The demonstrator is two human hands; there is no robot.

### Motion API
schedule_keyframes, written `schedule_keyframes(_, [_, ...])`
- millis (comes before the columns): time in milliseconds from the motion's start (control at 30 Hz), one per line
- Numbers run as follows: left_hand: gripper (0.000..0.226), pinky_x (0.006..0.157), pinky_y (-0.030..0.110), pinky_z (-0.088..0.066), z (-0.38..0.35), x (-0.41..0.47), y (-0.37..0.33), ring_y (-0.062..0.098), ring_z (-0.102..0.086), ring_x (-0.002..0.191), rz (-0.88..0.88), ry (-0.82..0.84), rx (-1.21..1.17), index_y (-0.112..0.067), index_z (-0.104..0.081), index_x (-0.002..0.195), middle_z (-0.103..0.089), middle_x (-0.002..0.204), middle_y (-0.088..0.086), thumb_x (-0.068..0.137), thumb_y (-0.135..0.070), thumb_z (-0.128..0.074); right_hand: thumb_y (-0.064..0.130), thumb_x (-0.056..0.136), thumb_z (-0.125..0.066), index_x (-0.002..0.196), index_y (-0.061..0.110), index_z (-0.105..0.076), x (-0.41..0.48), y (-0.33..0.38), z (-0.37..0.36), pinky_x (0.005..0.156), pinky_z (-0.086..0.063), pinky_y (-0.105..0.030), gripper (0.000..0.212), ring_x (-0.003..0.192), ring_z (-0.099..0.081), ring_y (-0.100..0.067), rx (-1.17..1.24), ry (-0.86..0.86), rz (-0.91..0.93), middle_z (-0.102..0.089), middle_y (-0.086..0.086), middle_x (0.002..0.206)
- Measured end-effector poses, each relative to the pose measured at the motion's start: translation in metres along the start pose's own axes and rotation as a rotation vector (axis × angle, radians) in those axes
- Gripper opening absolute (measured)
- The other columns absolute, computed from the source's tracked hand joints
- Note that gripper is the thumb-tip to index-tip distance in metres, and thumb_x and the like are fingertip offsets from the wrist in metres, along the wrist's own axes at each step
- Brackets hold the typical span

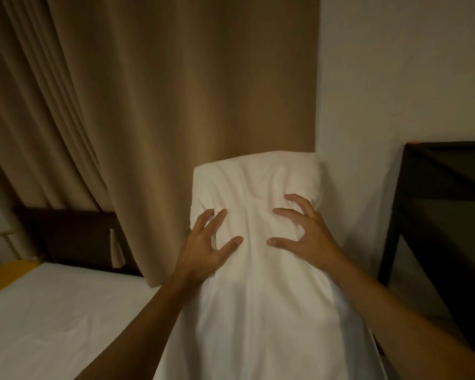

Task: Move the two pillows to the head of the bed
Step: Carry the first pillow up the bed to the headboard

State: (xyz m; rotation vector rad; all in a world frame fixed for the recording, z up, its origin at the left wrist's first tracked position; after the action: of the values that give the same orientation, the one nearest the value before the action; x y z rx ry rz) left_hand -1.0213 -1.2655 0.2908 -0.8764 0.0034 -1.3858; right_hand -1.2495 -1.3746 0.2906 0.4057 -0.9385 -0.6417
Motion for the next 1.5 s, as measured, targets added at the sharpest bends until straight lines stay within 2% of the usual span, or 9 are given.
schedule_keyframes(133, [0.087, 0.11, 0.04, -0.03, 0.014, 0.012, 0.035, 0.018, -0.028, 0.144, 0.066, -0.021, 0.039, -0.044, -0.029, 0.151, -0.02, 0.162, -0.011, 0.075, -0.083, -0.047, 0.079, 0.059, -0.07, 0.126, 0.046, -0.06, 0.031, 0.0, -0.036, 0.115, -0.034, -0.044, 0.076, 0.139, -0.032, -0.02, 0.079, 0.059, 0.033, -0.026, 0.025, 0.151])
schedule_keyframes(333, [0.08, 0.107, 0.036, -0.026, 0.05, 0.02, 0.086, 0.018, -0.027, 0.144, 0.101, -0.095, 0.075, -0.04, -0.031, 0.152, -0.021, 0.162, -0.007, 0.082, -0.071, -0.055, 0.077, 0.06, -0.071, 0.126, 0.045, -0.06, 0.077, 0.013, -0.105, 0.111, -0.038, -0.04, 0.074, 0.136, -0.035, -0.019, 0.134, 0.112, 0.121, -0.027, 0.024, 0.151])
schedule_keyframes(467, [0.082, 0.11, 0.042, -0.03, 0.077, 0.024, 0.125, 0.02, -0.028, 0.144, 0.175, -0.159, 0.16, -0.041, -0.033, 0.151, -0.023, 0.161, -0.005, 0.08, -0.075, -0.053, 0.079, 0.06, -0.07, 0.126, 0.044, -0.06, 0.109, 0.025, -0.156, 0.112, -0.037, -0.041, 0.076, 0.137, -0.033, -0.019, 0.159, 0.149, 0.17, -0.025, 0.027, 0.15])
schedule_keyframes(633, [0.077, 0.107, 0.035, -0.03, 0.109, 0.024, 0.178, 0.018, -0.03, 0.143, 0.268, -0.224, 0.218, -0.043, -0.034, 0.15, -0.025, 0.161, -0.007, 0.082, -0.071, -0.057, 0.069, 0.064, -0.077, 0.128, 0.04, -0.061, 0.143, 0.043, -0.225, 0.113, -0.032, -0.037, 0.071, 0.14, -0.031, -0.018, 0.223, 0.218, 0.226, -0.025, 0.024, 0.151])
schedule_keyframes(867, [0.078, 0.107, 0.036, -0.034, 0.14, 0.014, 0.238, 0.017, -0.036, 0.139, 0.432, -0.331, 0.292, -0.043, -0.038, 0.148, -0.029, 0.158, -0.01, 0.078, -0.074, -0.055, 0.077, 0.061, -0.072, 0.125, 0.044, -0.061, 0.184, 0.06, -0.32, 0.11, -0.04, -0.04, 0.073, 0.137, -0.036, -0.019, 0.358, 0.325, 0.322, -0.028, 0.024, 0.15])
schedule_keyframes(1000, [0.078, 0.107, 0.036, -0.034, 0.146, 0.013, 0.269, 0.019, -0.037, 0.139, 0.546, -0.369, 0.34, -0.043, -0.037, 0.148, -0.028, 0.158, -0.009, 0.08, -0.074, -0.055, 0.08, 0.06, -0.07, 0.124, 0.043, -0.061, 0.211, 0.061, -0.378, 0.109, -0.041, -0.043, 0.075, 0.137, -0.035, -0.02, 0.446, 0.436, 0.362, -0.027, 0.025, 0.15])
schedule_keyframes(1133, [0.075, 0.104, 0.028, -0.032, 0.144, 0.021, 0.29, 0.017, -0.039, 0.138, 0.648, -0.425, 0.393, -0.043, -0.037, 0.148, -0.029, 0.158, -0.01, 0.082, -0.071, -0.058, 0.074, 0.061, -0.075, 0.124, 0.046, -0.061, 0.241, 0.055, -0.425, 0.111, -0.039, -0.044, 0.07, 0.138, -0.035, -0.019, 0.533, 0.531, 0.423, -0.028, 0.026, 0.149])
schedule_keyframes(1233, [0.074, 0.102, 0.025, -0.03, 0.137, 0.031, 0.298, 0.017, -0.039, 0.138, 0.718, -0.468, 0.437, -0.041, -0.038, 0.148, -0.029, 0.157, -0.01, 0.083, -0.07, -0.058, 0.077, 0.059, -0.073, 0.124, 0.045, -0.062, 0.262, 0.049, -0.449, 0.113, -0.037, -0.043, 0.073, 0.138, -0.035, -0.018, 0.56, 0.589, 0.467, -0.031, 0.023, 0.149])
schedule_keyframes(1500, [0.079, 0.105, 0.028, -0.033, 0.119, 0.039, 0.327, 0.016, -0.037, 0.139, 0.871, -0.562, 0.468, -0.04, -0.04, 0.148, -0.03, 0.157, -0.008, 0.079, -0.076, -0.052, 0.079, 0.058, -0.073, 0.124, 0.043, -0.063, 0.299, 0.043, -0.518, 0.113, -0.037, -0.047, 0.075, 0.141, -0.033, -0.019, 0.632, 0.789, 0.534, -0.029, 0.025, 0.15])
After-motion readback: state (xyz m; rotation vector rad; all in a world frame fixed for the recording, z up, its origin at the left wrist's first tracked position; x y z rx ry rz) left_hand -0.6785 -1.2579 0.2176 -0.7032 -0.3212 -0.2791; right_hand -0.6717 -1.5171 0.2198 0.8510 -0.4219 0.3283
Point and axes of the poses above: each hand's wrist, its own x-axis towards the middle knuckle, its own z-axis out of the back of the hand, y = z × x, the point moved 5 cm from there along x, towards the middle knuckle
